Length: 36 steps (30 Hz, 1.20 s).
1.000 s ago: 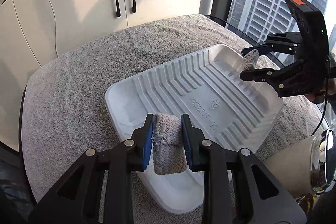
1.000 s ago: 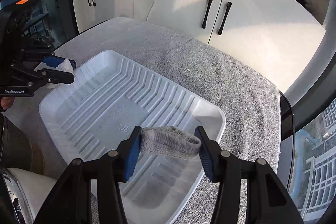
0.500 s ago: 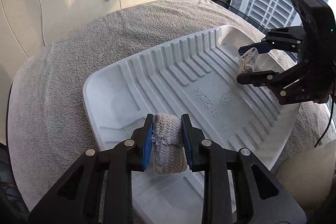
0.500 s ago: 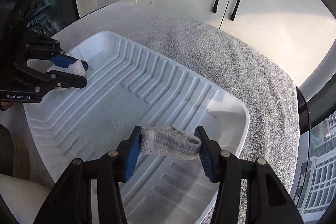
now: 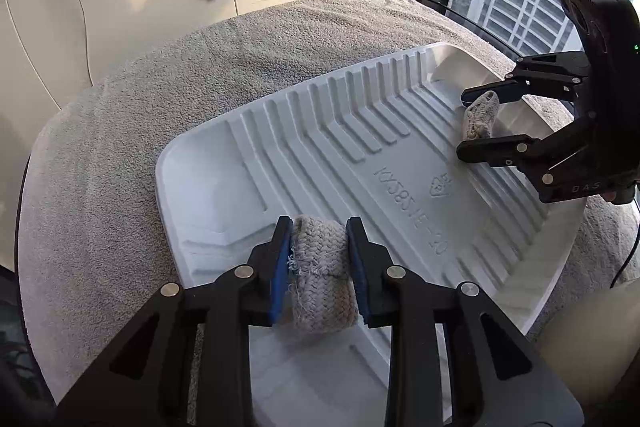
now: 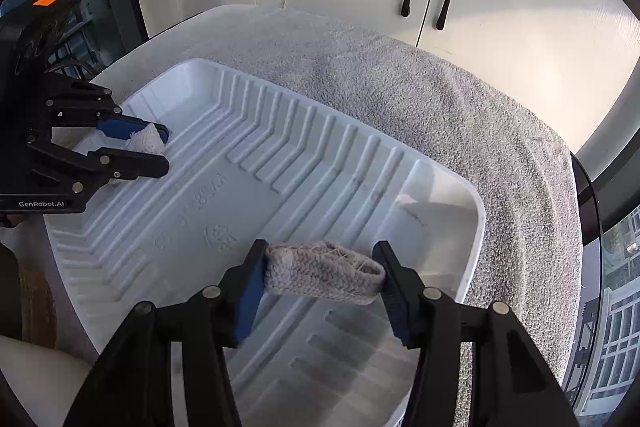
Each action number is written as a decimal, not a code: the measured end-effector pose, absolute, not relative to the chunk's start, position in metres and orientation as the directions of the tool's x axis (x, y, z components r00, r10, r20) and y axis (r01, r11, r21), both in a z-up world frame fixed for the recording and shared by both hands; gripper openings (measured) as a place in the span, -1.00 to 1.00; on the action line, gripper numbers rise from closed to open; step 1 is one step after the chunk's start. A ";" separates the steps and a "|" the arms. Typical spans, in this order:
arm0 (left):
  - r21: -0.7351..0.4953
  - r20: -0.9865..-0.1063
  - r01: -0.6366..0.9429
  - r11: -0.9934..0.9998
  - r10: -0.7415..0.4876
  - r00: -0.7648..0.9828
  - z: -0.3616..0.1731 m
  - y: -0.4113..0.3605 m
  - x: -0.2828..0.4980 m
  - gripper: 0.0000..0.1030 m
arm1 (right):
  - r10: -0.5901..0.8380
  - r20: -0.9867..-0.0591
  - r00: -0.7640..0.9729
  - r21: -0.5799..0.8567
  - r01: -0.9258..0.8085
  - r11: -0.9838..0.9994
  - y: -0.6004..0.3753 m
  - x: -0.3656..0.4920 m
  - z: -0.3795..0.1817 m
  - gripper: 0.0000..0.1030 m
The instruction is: Organize soft objects
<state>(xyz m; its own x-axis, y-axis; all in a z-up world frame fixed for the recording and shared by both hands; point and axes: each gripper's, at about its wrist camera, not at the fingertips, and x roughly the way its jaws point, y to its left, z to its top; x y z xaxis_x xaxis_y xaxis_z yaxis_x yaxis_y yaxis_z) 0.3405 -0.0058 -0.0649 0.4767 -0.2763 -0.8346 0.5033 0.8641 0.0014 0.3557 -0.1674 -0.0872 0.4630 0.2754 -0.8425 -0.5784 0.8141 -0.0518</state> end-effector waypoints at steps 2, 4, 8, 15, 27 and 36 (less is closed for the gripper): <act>0.005 -0.835 0.498 0.867 -0.271 0.480 -0.065 -0.005 0.341 -0.42 | 0.280 -0.841 0.462 -0.042 -0.572 0.819 -0.169 0.356 -0.088 0.12; 0.002 -0.835 0.488 0.873 -0.267 0.482 -0.065 -0.003 0.342 -0.08 | 0.273 -0.842 0.465 -0.043 -0.562 0.826 -0.171 0.355 -0.088 0.23; 0.017 -0.832 0.497 0.868 -0.263 0.488 -0.066 -0.006 0.340 0.08 | 0.272 -0.841 0.467 -0.046 -0.562 0.826 -0.170 0.353 -0.087 0.39; -0.010 -0.819 0.488 0.873 -0.287 0.497 -0.057 -0.003 0.339 0.58 | 0.294 -0.812 0.504 -0.041 -0.552 0.833 -0.175 0.347 -0.074 0.97; -0.030 -0.802 0.449 0.893 -0.290 0.523 -0.041 0.003 0.340 0.91 | 0.293 -0.783 0.549 -0.060 -0.535 0.843 -0.181 0.336 -0.056 1.00; -0.066 -0.753 0.414 0.908 -0.317 0.577 -0.014 0.023 0.326 0.91 | 0.328 -0.734 0.595 -0.036 -0.516 0.856 -0.193 0.325 -0.026 1.00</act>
<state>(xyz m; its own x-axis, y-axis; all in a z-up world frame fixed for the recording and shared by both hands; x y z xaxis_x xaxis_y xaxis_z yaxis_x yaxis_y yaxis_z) 0.3259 0.0233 -0.0137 0.5767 -0.3173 -0.7528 0.4136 0.9081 -0.0658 0.3251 -0.1928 -0.0257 0.5949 0.3278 -0.7339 -0.5158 0.8560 -0.0357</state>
